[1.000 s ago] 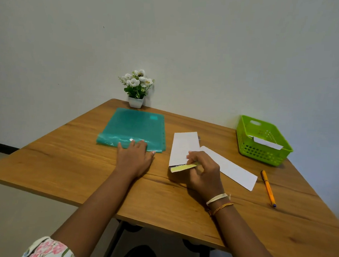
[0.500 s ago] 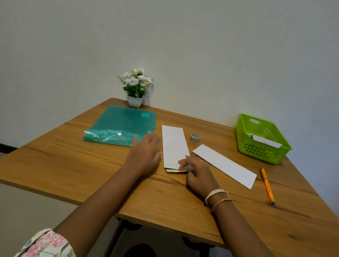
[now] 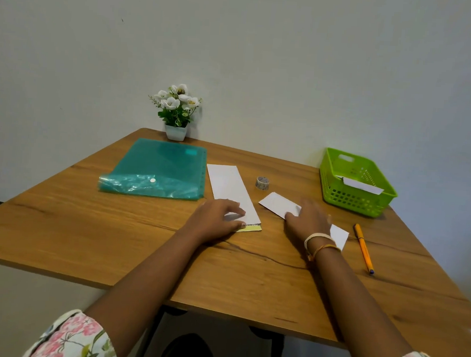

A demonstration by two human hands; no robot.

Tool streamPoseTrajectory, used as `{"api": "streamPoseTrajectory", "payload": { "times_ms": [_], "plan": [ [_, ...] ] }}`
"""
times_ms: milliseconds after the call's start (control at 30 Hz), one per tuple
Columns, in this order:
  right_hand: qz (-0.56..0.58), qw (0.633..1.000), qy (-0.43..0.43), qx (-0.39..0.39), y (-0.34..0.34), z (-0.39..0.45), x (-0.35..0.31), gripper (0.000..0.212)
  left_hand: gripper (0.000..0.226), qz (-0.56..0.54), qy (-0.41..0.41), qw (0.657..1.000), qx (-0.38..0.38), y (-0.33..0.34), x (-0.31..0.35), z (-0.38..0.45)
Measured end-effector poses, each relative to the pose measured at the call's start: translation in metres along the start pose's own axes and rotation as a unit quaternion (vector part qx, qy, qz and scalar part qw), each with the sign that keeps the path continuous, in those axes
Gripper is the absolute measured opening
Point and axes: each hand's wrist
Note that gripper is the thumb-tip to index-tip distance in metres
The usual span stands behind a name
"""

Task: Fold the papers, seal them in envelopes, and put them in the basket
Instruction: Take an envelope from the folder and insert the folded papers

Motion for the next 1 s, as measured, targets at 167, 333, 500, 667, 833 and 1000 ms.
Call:
{"api": "streamPoseTrajectory", "payload": {
  "times_ms": [167, 333, 500, 667, 833, 1000],
  "plan": [
    [-0.066, 0.995, 0.044, -0.056, -0.008, 0.013, 0.007, 0.061, 0.027, 0.009, 0.000, 1.000, 0.029, 0.000, 0.004, -0.002],
    [-0.073, 0.994, 0.050, -0.064, -0.015, 0.013, 0.003, 0.076, 0.030, 0.069, 0.013, 0.996, 0.055, -0.002, 0.009, -0.004],
    [0.013, 0.993, 0.075, -0.095, -0.025, 0.002, -0.002, 0.070, 0.029, 0.088, 0.032, 0.994, 0.056, -0.002, 0.010, -0.006],
    [0.067, 0.987, 0.094, -0.109, -0.028, -0.009, -0.002, 0.057, 0.032, 0.086, 0.045, 0.993, 0.064, 0.001, 0.007, -0.005],
    [0.178, 0.976, 0.077, -0.096, -0.039, -0.020, -0.006, 0.052, 0.028, 0.100, 0.065, 0.988, 0.093, 0.005, 0.005, -0.002],
    [0.214, 0.960, 0.075, -0.165, -0.050, -0.035, -0.019, 0.035, 0.028, 0.101, 0.054, 0.988, 0.105, 0.005, 0.010, -0.001]
  ]
}}
Point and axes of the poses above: each hand's wrist, its own z-axis towards the middle knuckle, its own y-axis out of the palm, x = y × z, and after that the axes turned 8 degrees about z, right-handed
